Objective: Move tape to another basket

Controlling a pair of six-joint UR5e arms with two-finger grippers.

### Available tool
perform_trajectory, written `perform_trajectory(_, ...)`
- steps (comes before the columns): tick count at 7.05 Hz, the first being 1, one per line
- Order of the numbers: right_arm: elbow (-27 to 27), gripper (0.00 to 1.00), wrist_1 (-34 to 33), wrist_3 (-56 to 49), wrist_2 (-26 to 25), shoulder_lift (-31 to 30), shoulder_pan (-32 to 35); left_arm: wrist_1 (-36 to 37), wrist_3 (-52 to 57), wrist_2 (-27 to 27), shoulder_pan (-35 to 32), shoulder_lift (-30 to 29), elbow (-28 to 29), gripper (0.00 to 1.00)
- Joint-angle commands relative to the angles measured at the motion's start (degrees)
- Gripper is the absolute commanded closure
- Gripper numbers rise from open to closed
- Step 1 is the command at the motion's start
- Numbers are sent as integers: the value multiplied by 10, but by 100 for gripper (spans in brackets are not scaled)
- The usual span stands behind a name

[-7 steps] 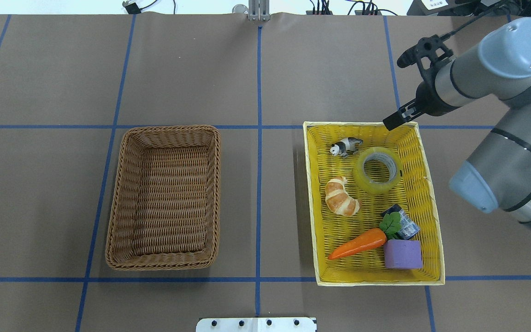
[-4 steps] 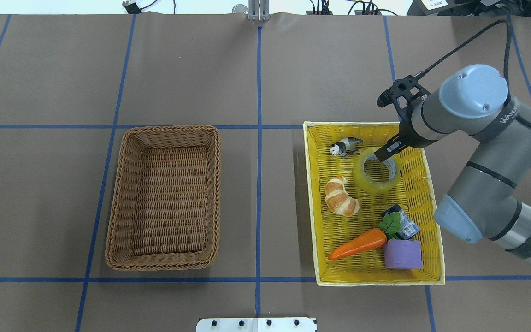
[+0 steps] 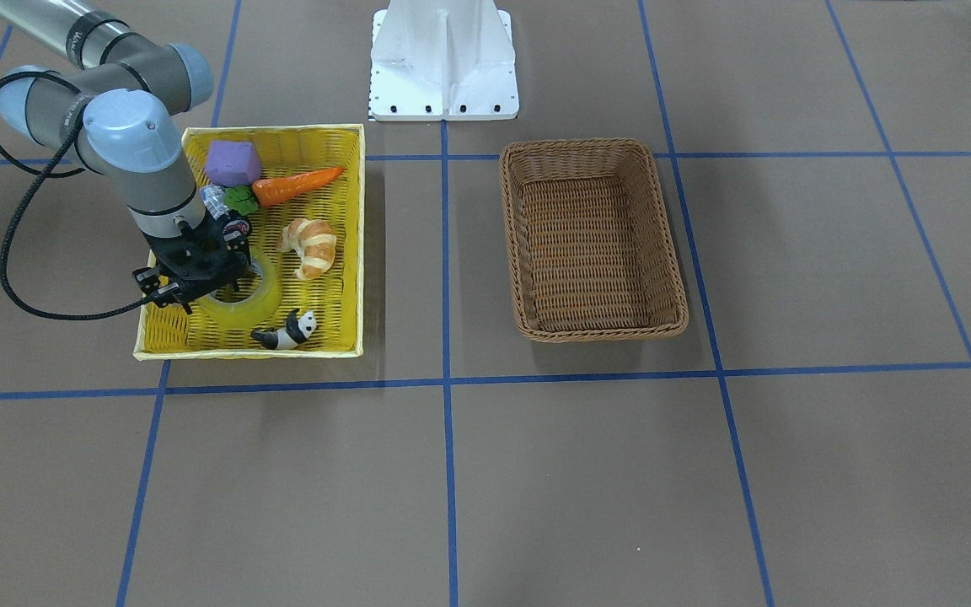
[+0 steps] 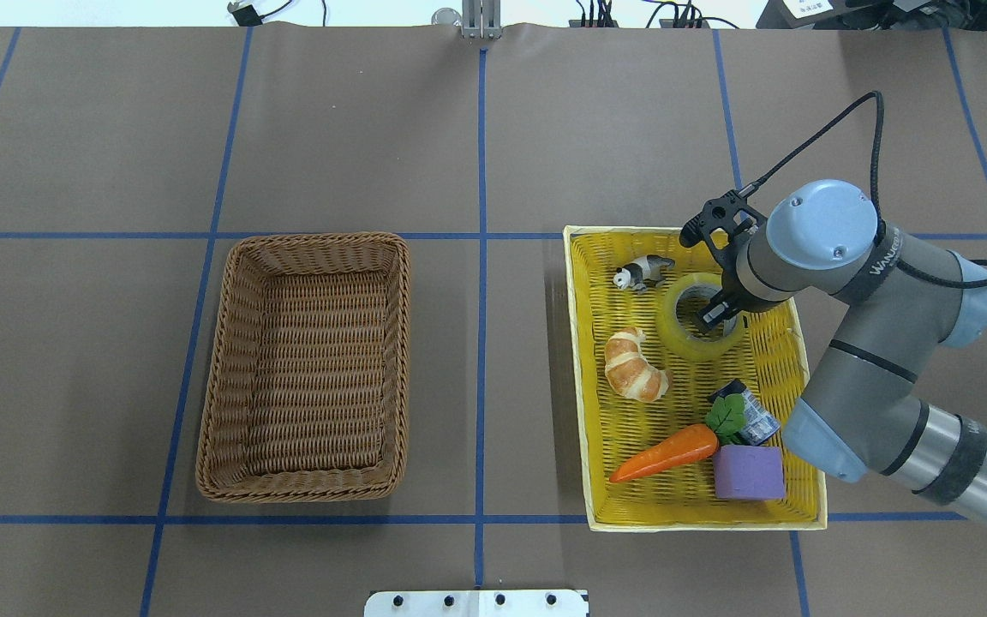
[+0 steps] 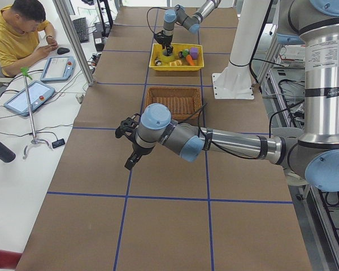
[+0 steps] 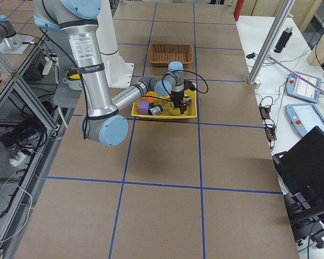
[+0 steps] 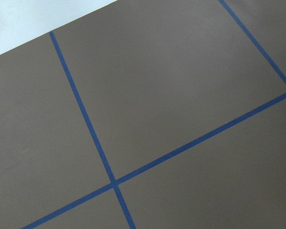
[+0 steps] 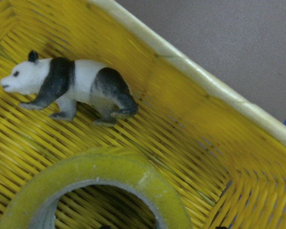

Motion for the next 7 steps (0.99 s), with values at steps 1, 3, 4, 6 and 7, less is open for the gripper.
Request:
perform_trajectory(1,-3,100,-3,-6,0,1,0,0,1,1,1,0,1,1)
perform_trajectory(3,3,100,-12,-42,4,1,49,-1,0,0,0,0,3,1)
perform_trajectory(4,14,100,-12,-57,5,2,81,-1,0,-1,0,0,3,1)
perform_trajectory(6,39,100,-3,-49,2,6,139,-3,-4,-5,0,-2,-7,1)
perform_trajectory(7,45,100,-3,-46,2,26,156,-24,-34,-5,1,-12,-4,1)
